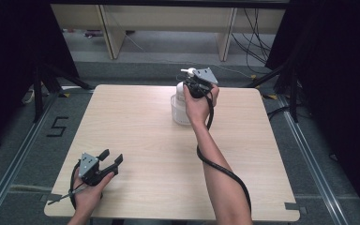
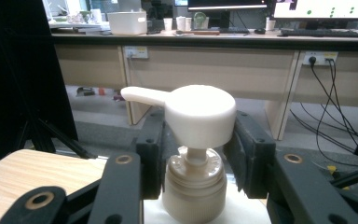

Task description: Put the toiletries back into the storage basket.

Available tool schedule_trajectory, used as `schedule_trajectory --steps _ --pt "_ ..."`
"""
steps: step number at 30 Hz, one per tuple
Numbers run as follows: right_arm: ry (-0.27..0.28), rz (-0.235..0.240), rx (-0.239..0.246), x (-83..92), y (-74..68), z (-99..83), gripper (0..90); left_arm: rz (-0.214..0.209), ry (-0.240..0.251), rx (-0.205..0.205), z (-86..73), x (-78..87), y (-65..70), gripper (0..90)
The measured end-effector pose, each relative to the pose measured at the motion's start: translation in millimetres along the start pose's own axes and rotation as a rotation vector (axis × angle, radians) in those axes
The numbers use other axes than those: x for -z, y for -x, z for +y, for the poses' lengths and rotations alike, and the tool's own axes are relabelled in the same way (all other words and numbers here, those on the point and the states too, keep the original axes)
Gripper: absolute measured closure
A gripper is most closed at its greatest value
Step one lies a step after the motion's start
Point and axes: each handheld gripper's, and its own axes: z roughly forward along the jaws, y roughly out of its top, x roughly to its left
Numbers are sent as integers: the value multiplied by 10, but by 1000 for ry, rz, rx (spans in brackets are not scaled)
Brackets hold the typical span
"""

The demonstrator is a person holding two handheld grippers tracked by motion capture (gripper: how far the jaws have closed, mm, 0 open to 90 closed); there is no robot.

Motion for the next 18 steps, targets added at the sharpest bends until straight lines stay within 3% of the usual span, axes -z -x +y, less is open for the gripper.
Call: schedule_trajectory --steps 1,7,9,13,18 --pt "12 4 35 -13 15 -1 602 0 0 0 0 0 0 369" --pt "8 -4 19 9 -8 -16 597 0 1 -2 -1 0 2 369" --pt "11 7 45 6 5 -9 581 0 0 -1 -1 -1 3 369" --pt "14 -2 40 10 15 -6 504 -3 5 1 -3 -6 4 369" --pt "-25 -17 46 17 43 -35 392 -4 6 0 -3 -7 3 369"
